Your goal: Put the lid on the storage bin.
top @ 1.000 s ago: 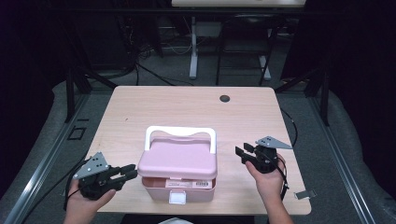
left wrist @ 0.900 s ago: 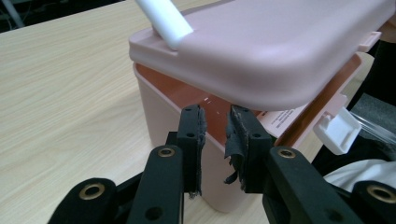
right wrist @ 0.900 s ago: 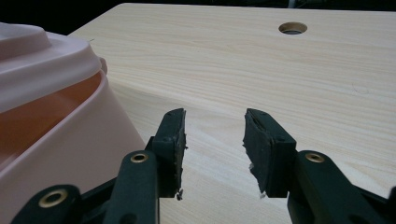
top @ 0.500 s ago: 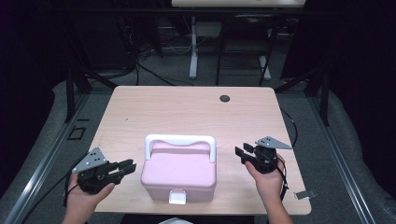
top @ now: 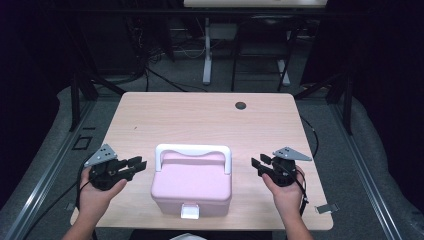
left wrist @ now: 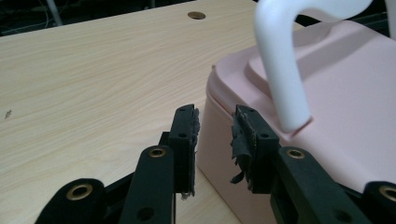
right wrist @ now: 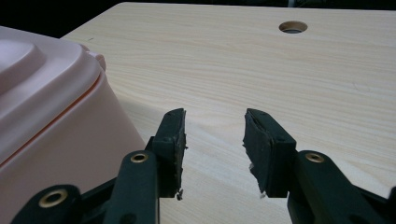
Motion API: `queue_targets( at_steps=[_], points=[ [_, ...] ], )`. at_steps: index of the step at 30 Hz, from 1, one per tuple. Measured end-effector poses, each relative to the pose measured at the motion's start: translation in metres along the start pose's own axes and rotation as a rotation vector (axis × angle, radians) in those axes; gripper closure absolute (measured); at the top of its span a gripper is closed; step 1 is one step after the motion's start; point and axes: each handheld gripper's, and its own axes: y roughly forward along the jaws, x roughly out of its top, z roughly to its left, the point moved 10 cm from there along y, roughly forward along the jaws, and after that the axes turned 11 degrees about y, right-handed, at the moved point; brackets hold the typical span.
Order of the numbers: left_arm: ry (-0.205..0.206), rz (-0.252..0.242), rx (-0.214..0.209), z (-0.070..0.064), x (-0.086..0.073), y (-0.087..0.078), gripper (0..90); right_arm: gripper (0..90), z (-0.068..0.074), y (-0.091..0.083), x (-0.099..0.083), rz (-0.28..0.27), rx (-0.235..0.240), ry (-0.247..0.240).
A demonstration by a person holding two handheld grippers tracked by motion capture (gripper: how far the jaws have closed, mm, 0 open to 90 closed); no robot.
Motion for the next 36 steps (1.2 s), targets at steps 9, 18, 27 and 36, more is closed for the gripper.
queue_targets(
  at_steps=[9, 18, 27, 36],
  points=[
    [-0.029, 0.008, 0.014, 0.014, -0.002, 0.018, 67.2, 57.8, 0.000, 0.000, -0.001, -0.005, 0.000, 0.001],
    [-0.068, 0.023, 0.027, 0.027, -0.009, 0.029, 64.2, 57.8, -0.001, 0.000, -0.002, -0.012, 0.000, 0.006],
    [-0.091, 0.024, 0.052, 0.039, -0.018, 0.036, 61.5, 57.6, -0.003, 0.000, -0.004, -0.005, -0.006, 0.000],
    [-0.105, 0.031, 0.069, 0.047, -0.022, 0.045, 59.2, 57.6, -0.005, 0.001, -0.006, -0.006, -0.016, -0.005]
  ],
)
